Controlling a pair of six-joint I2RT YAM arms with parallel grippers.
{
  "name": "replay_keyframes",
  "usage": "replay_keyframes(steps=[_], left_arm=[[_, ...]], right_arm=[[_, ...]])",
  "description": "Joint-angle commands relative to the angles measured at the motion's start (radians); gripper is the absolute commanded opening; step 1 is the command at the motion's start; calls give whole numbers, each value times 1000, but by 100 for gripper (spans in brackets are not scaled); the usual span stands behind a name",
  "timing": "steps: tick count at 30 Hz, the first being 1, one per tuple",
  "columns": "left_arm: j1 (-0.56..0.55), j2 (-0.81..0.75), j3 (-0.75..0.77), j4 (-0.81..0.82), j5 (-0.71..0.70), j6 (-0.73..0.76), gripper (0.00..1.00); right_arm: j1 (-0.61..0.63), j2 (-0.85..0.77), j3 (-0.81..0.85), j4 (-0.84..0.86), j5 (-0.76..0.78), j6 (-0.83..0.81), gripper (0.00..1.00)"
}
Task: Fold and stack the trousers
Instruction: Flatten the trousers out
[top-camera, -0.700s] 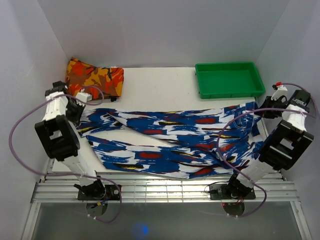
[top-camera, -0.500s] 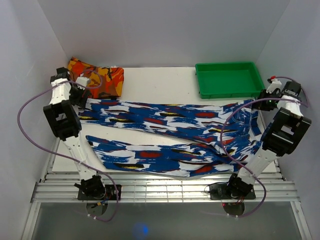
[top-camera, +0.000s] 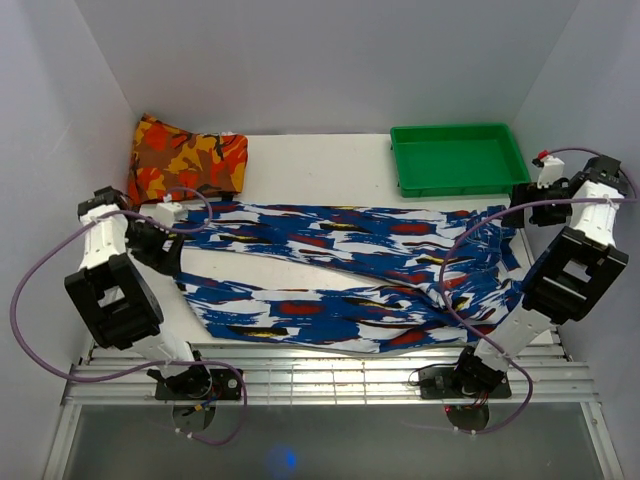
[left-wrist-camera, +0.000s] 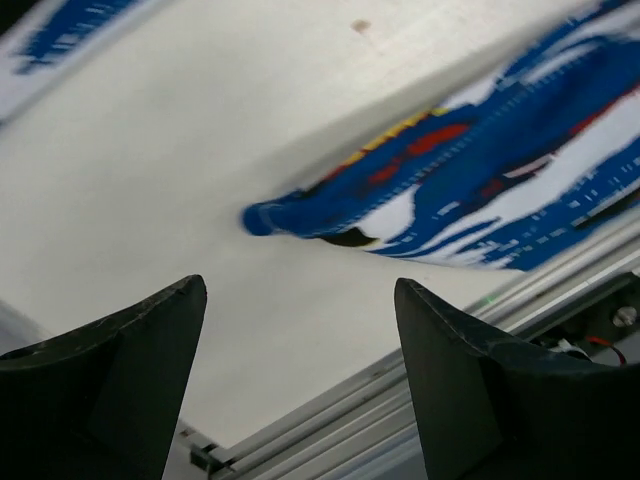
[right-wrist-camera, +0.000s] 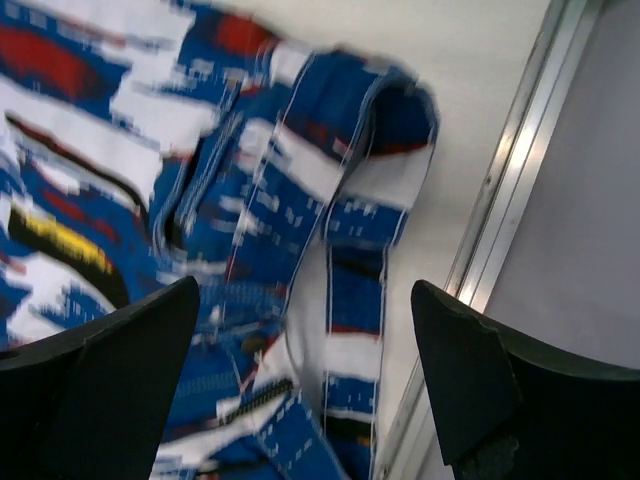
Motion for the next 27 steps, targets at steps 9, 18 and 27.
replay_keyframes(steps=[9, 18, 27], left_arm=[[-61, 55, -256, 332, -39, 0, 85], [-114, 83, -146, 156, -28, -48, 8], [-190, 337, 319, -1, -2, -526, 0]], right_arm=[[80, -213, -332, -280, 21, -384, 93], [178, -227, -501, -56, 99, -301, 83], [204, -126, -428, 197, 230, -111, 8]])
